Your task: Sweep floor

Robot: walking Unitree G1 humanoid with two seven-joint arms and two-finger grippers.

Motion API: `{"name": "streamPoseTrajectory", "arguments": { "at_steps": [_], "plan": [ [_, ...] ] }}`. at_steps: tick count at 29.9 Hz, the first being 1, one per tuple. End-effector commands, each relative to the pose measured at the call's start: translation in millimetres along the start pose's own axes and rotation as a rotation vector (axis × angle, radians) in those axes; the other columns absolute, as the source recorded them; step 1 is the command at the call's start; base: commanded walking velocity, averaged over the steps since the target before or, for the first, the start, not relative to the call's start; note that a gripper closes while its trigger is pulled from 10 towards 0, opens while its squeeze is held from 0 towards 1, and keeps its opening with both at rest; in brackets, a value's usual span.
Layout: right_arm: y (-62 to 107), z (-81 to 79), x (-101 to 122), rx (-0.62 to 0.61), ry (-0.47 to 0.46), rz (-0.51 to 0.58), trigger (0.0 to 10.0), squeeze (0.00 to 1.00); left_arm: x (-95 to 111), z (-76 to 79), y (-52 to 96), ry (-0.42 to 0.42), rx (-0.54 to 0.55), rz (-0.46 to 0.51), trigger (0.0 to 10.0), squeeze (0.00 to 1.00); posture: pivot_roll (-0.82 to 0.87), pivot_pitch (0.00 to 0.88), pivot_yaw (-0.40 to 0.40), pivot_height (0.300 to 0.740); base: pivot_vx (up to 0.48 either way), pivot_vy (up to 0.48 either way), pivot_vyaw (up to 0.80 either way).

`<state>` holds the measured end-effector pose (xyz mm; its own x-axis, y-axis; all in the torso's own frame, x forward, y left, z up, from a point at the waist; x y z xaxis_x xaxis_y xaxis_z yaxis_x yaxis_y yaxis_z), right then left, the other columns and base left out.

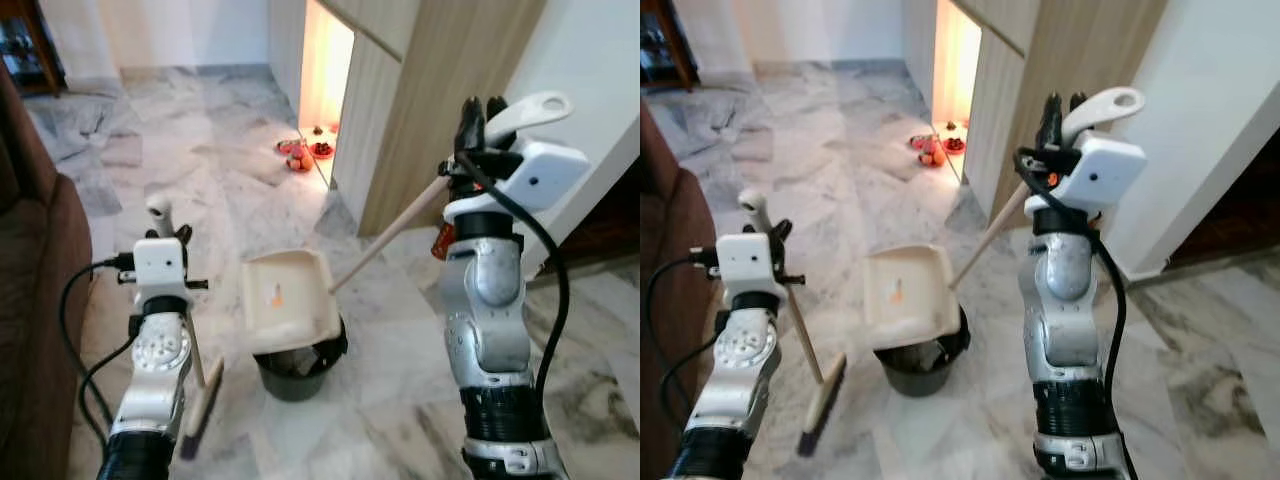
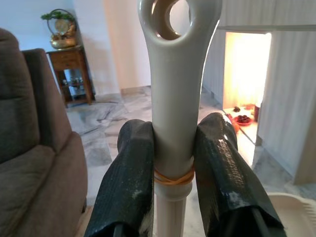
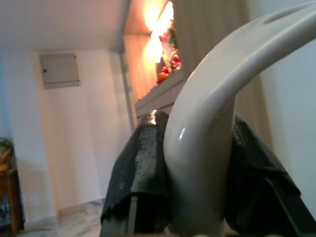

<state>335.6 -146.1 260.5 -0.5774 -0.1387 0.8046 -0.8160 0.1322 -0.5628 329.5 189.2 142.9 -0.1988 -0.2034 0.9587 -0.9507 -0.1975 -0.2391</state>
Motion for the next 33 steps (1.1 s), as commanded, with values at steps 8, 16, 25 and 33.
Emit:
{"name": "streamPoseTrajectory", "arguments": {
  "at_steps": [8,16,25,33],
  "plan": [
    [-5.1,-7.3,20,0.017,-0.012,0.094,10.0,0.00,11,-6.7,-3.7,-0.014,0.015,0.051,10.0,0.00,0.06,0.009,-0.081,0.740,0.274,0.000,0.00],
    [-5.4,-7.2,21,0.016,-0.012,0.095,10.0,0.00,11,-6.0,-3.8,-0.014,0.014,0.052,10.0,0.00,0.06,0.010,-0.081,0.740,0.277,0.000,0.00],
    [-5.3,-10.0,21,0.024,-0.023,0.097,10.0,0.00,12,-3.0,-3.9,-0.005,-0.006,0.063,10.0,0.00,0.06,0.006,-0.082,0.740,0.215,0.000,0.00],
    [-2.0,-21.3,23,0.067,-0.041,0.113,10.0,0.00,12,-1.1,-3.5,-0.001,-0.016,0.061,10.0,0.00,0.06,0.005,-0.082,0.740,0.000,0.000,0.00]
  ]
}}
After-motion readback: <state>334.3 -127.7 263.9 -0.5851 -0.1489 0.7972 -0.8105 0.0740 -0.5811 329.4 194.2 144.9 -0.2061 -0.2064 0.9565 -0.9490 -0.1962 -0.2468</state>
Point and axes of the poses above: a point about 5 cm out from each wrist's last joint towards the gripper, its own y axis pointing back from the gripper into the wrist, its own x axis along the axis of the wrist's last joint, z = x × y, the point moved 2 cm from there along -y, pointing out of the wrist towards the gripper
